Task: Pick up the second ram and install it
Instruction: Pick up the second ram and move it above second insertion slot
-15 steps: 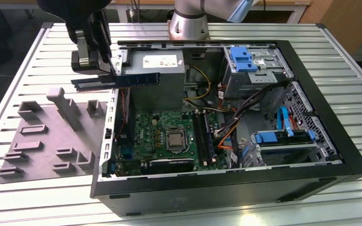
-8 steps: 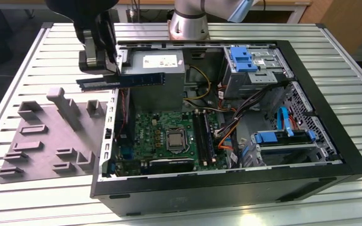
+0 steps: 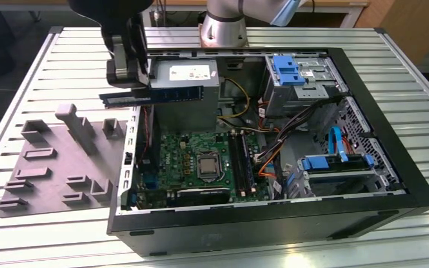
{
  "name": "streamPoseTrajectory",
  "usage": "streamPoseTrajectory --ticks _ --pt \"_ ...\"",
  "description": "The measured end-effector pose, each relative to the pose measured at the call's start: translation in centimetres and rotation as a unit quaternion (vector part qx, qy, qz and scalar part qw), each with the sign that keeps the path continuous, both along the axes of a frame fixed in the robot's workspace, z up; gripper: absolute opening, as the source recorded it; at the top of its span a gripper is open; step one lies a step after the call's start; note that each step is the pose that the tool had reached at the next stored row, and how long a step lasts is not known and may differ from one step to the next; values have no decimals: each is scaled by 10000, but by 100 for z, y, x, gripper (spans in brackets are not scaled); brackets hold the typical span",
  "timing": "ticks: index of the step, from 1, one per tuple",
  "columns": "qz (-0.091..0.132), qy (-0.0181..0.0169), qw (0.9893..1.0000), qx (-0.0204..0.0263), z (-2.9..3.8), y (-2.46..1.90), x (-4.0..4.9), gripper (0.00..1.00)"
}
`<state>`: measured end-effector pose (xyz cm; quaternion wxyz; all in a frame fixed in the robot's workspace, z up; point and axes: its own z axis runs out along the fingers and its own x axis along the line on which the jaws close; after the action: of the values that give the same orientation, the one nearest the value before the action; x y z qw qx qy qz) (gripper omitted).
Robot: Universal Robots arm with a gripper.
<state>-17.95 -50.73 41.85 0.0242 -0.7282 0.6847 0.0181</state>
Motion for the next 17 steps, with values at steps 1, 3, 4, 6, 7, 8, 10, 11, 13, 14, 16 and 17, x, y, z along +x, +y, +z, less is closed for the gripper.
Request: streamPoseTrajectory --ticks 1,3,4,6,7,8,10,11,13,14,16,17 --pt "0 0 10000 0 0 0 15 12" --pt "0 0 10000 0 0 0 45 12" --pt "0 0 10000 0 0 0 61 12" --pt "0 0 10000 0 -1 0 92 12" --pt "0 0 10000 0 -1 0 108 12" --pt "0 0 10000 0 -1 0 123 12" --pt "0 0 10000 0 -1 0 154 12" --pt "0 0 10000 0 -1 0 169 12" --pt "0 0 10000 0 -1 0 200 12" --pt "0 0 10000 0 -2 0 215 12" --pt "0 0 10000 0 -2 0 245 12" --pt "0 0 10000 0 -2 0 259 12"
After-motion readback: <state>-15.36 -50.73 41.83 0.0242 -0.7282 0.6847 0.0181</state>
